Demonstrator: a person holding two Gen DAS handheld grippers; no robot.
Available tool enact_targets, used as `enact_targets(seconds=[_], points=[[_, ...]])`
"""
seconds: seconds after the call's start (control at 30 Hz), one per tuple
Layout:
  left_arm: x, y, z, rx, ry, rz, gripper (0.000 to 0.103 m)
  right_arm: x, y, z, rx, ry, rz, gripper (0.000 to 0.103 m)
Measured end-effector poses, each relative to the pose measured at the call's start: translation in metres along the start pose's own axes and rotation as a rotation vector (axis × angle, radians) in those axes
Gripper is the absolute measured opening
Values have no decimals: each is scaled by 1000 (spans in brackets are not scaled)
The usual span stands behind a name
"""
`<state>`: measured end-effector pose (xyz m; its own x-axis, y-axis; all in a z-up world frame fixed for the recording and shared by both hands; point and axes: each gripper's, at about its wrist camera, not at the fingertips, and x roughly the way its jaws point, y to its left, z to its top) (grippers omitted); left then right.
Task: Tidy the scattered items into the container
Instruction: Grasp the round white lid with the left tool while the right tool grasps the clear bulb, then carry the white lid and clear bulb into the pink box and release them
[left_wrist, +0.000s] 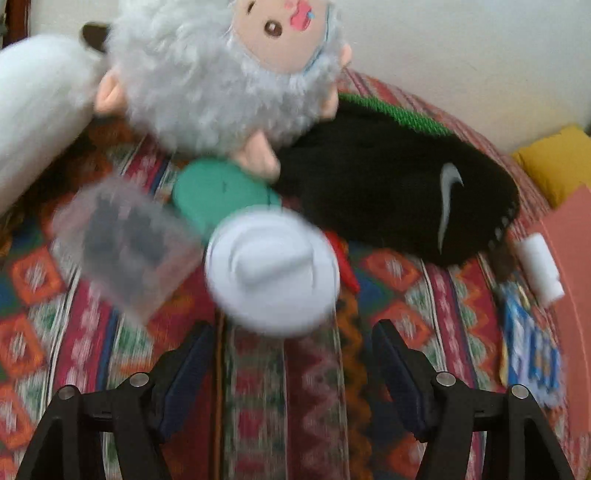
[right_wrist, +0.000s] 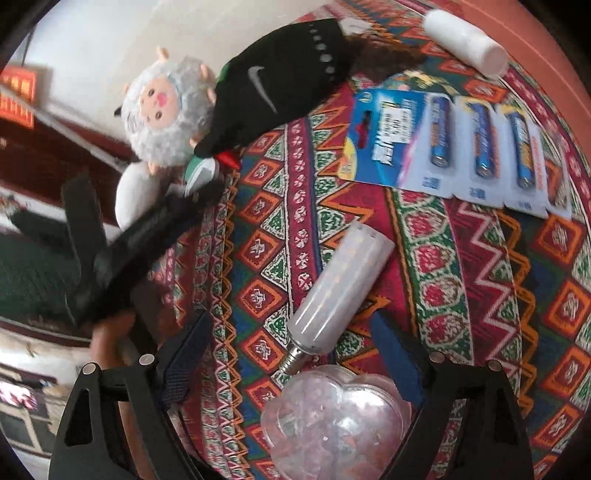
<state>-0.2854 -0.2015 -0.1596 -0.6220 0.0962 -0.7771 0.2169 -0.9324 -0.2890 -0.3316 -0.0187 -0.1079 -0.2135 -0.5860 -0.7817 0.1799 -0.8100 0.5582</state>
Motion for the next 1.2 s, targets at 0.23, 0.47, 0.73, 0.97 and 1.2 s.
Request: enact_targets(seconds=[0.23, 0.47, 0.73, 0.97, 1.2], points=[[14, -9, 8, 63, -48, 74, 64, 12, 15, 5, -108, 12, -44, 35], [-16, -7, -13, 76, -91, 39, 63, 4, 26, 7, -176, -3, -9, 31], [-93, 6, -43, 31, -168, -5, 63, -18, 39, 6, -190, -61, 54, 30], [-160, 11, -68, 56, -224, 16, 63, -44, 59, -9, -233, -122, 123, 30], [-222, -1, -82, 58, -295, 4, 63, -86, 79, -24, -263, -209, 200, 30]])
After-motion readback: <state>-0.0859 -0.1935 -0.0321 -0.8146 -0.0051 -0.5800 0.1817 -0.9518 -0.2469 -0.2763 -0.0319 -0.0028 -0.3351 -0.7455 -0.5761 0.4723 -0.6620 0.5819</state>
